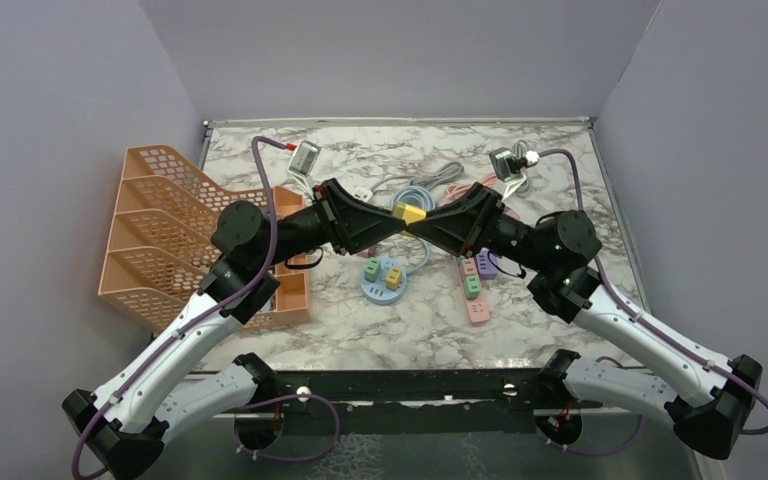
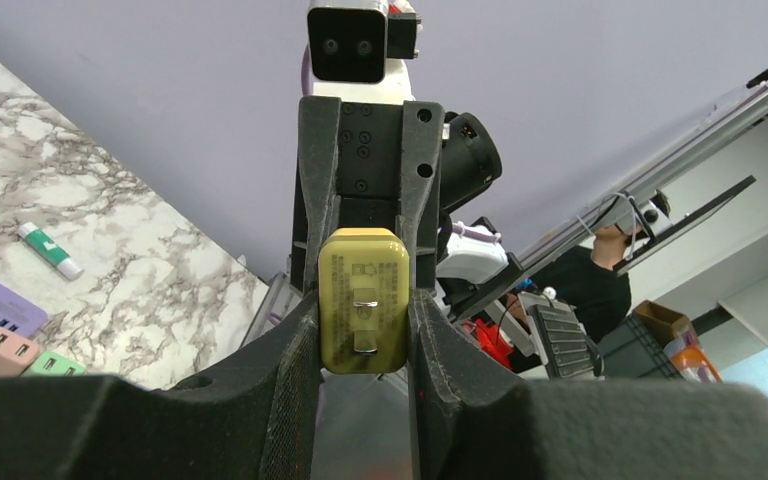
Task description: Insert the plug
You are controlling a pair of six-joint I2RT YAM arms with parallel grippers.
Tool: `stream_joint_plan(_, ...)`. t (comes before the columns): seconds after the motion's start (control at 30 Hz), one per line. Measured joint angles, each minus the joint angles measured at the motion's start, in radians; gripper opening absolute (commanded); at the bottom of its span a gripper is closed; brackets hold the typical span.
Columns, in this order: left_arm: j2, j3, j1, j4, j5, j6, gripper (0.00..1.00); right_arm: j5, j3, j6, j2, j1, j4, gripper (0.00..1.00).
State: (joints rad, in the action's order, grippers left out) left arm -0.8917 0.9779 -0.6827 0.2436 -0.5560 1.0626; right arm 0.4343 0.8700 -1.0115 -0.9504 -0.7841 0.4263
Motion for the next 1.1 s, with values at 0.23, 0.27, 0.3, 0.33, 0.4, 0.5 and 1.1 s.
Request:
stream_joint_plan(0.23, 0.013, -0.045, 0.008, 0.034, 0.016, 0.02, 0.08, 0.003, -0.006, -0.036, -0.041, 0.001, 0.039, 0.22)
stream_joint_plan(0.27, 0.013, -0.047, 0.01, 0.035, 0.018, 0.02, 0.09, 0.002, -0.006, -0.041, -0.045, 0.002, 0.042, 0.14)
stream_joint_plan(0.3, 0.014, -0.05, 0.013, 0.038, 0.019, 0.02, 0.1, 0.002, -0.006, -0.046, -0.049, 0.003, 0.044, 0.08)
stream_joint_plan(0.33, 0.014, -0.05, 0.014, 0.038, 0.021, 0.019, 0.13, 0.002, -0.006, -0.048, -0.051, 0.005, 0.046, 0.02)
stream_joint_plan(0.4, 0.016, -0.051, 0.014, 0.036, 0.023, 0.016, 0.26, 0.002, -0.006, -0.047, -0.051, 0.005, 0.045, 0.01)
stream_joint_plan(0.5, 0.024, -0.052, 0.014, 0.005, 0.028, -0.01, 0.48, 0.0, -0.004, -0.03, -0.047, 0.005, 0.015, 0.01)
stream_joint_plan(1.1, 0.213, -0.081, 0.001, -0.671, 0.543, -0.512, 0.71, -0.519, 0.266, 0.304, 0.091, 0.0, -1.268, 0.01)
